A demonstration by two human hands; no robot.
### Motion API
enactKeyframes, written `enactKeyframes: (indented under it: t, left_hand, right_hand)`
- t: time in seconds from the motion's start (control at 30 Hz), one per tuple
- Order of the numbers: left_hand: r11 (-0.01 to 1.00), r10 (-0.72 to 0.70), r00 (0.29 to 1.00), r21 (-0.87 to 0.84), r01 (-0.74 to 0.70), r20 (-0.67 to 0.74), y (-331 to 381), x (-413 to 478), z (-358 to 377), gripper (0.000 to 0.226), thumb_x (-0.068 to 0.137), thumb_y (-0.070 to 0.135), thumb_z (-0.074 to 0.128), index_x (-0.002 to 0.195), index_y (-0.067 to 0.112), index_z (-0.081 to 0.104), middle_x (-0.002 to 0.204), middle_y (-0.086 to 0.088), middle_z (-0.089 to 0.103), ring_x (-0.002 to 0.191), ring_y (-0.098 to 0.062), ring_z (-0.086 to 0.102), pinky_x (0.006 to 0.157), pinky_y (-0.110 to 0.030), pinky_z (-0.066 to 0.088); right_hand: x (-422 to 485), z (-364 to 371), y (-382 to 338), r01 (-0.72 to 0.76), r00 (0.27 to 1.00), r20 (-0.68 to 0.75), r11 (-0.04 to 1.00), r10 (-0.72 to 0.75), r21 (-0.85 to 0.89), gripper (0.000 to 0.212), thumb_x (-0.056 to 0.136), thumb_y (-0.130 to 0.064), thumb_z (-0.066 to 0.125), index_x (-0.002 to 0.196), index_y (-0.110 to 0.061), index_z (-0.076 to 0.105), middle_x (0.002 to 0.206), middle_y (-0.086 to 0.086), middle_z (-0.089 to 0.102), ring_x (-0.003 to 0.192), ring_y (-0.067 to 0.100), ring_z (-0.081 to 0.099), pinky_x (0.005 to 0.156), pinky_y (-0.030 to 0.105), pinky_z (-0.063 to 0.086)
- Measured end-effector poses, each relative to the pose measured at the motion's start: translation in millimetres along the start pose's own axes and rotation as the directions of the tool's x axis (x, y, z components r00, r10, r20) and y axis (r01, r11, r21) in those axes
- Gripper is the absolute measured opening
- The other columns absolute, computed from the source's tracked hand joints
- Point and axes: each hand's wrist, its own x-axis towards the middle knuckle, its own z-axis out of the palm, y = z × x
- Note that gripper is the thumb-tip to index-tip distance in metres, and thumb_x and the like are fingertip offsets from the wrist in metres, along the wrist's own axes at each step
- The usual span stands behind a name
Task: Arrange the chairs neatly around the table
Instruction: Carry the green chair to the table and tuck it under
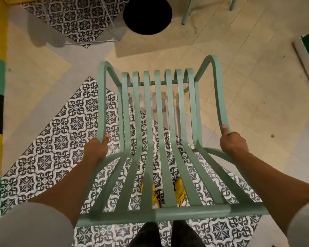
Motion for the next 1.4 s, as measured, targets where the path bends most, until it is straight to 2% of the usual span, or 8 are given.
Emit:
enactKeyframes:
  t: [0.23, 0.5, 0.63, 0.73, 0.9, 1.07, 1.23, 1.4]
  left_hand:
    - [0.999, -0.028, 0.999, -0.036, 0.029, 0.028, 7.0, 7.8, 1.6, 0.073, 0.108, 0.058, 0.045, 0.11, -0.011, 0.07, 0.103, -0.03, 0.072, 0.097, -0.047, 0.071, 0.087, -0.052, 0.059]
    - [0.998, 0.063, 0.996, -0.014, -0.064, -0.065, 22.4, -1.6, 0.3, 0.056, 0.106, 0.041, 0.06, 0.139, -0.004, 0.052, 0.127, -0.028, 0.061, 0.117, -0.047, 0.062, 0.096, -0.054, 0.055]
    - [0.98, 0.148, 0.989, 0.13, -0.15, 0.026, 44.6, -36.3, -14.6, 0.06, 0.104, 0.048, 0.062, 0.148, 0.008, 0.055, 0.152, -0.021, 0.051, 0.142, -0.04, 0.047, 0.118, -0.05, 0.04]
    - [0.953, 0.294, 0.933, 0.016, -0.304, 0.206, 53.7, -83.9, -36.7, 0.041, 0.106, 0.053, 0.055, 0.128, 0.021, 0.068, 0.146, -0.004, 0.062, 0.131, -0.023, 0.058, 0.106, -0.035, 0.043]
    - [0.896, 0.361, 0.787, 0.047, -0.441, 0.5, 62.4, -185.4, -54.2, 0.093, 0.073, 0.106, 0.036, 0.127, 0.037, 0.066, 0.136, 0.011, 0.067, 0.119, -0.012, 0.064, 0.101, -0.04, 0.052]
    - [0.722, 0.447, 0.782, 0.34, -0.602, 0.435, 52.3, -232.1, -48.0, 0.11, 0.053, 0.113, 0.046, 0.137, 0.044, 0.059, 0.137, 0.018, 0.065, 0.122, -0.013, 0.064, 0.092, -0.036, 0.048]
    - [0.597, 0.561, 0.784, 0.527, -0.605, 0.264, 50.3, -230.2, -35.9, 0.059, 0.083, 0.07, 0.072, 0.134, 0.041, 0.068, 0.106, 0.008, 0.079, 0.089, -0.017, 0.076, 0.079, -0.033, 0.061]
    - [0.509, 0.628, 0.744, 0.604, -0.613, 0.227, 53.6, -235.3, -35.4, 0.042, 0.071, 0.042, 0.091, 0.111, 0.039, 0.08, 0.076, 0.006, 0.079, 0.057, -0.014, 0.073, 0.055, -0.031, 0.062]
  right_hand:
    - [15.0, -2.5, -12.9, 0.058, 0.998, 0.033, 0.996, -0.056, -0.072, 0.074, 0.115, -0.06, 0.027, 0.131, 0.003, 0.062, 0.109, 0.021, 0.064, 0.098, 0.039, 0.063, 0.091, 0.048, 0.056]
    - [-5.7, -12.0, -24.1, 0.233, 0.967, -0.075, 0.962, -0.245, -0.141, 0.051, 0.11, -0.039, 0.057, 0.145, -0.002, 0.051, 0.14, 0.023, 0.056, 0.125, 0.045, 0.059, 0.108, 0.057, 0.049]
    - [-45.7, -27.4, -38.0, 0.403, 0.911, -0.004, 0.894, -0.412, -0.198, 0.054, 0.11, -0.037, 0.055, 0.155, -0.007, 0.052, 0.156, 0.019, 0.052, 0.139, 0.041, 0.053, 0.117, 0.056, 0.044]
    - [-89.3, -41.5, -40.7, 0.538, 0.84, 0.152, 0.836, -0.521, -0.107, 0.042, 0.11, -0.036, 0.056, 0.142, -0.012, 0.068, 0.146, 0.013, 0.069, 0.127, 0.034, 0.067, 0.109, 0.043, 0.053]
    - [-178.7, -63.0, -8.1, 0.7, 0.703, 0.272, 0.707, -0.657, -0.101, 0.049, 0.109, -0.063, 0.049, 0.119, -0.022, 0.075, 0.11, 0.002, 0.08, 0.094, 0.024, 0.075, 0.078, 0.035, 0.055]
    - [-220.5, -67.7, 36.6, 0.804, 0.562, 0.184, 0.479, -0.807, -0.352, 0.09, 0.095, -0.095, 0.029, 0.113, -0.022, 0.078, 0.098, 0.001, 0.08, 0.085, 0.024, 0.075, 0.082, 0.038, 0.057]
    - [-218.2, -67.1, 38.4, 0.767, 0.546, 0.247, 0.36, -0.801, -0.531, 0.072, 0.096, -0.086, 0.048, 0.122, -0.024, 0.075, 0.106, -0.003, 0.077, 0.091, 0.021, 0.076, 0.084, 0.039, 0.062]
    - [-213.4, -69.1, 26.1, 0.734, 0.611, 0.301, 0.382, -0.732, -0.562, 0.036, 0.096, -0.062, 0.071, 0.115, -0.032, 0.075, 0.093, -0.01, 0.069, 0.077, 0.016, 0.069, 0.07, 0.031, 0.056]
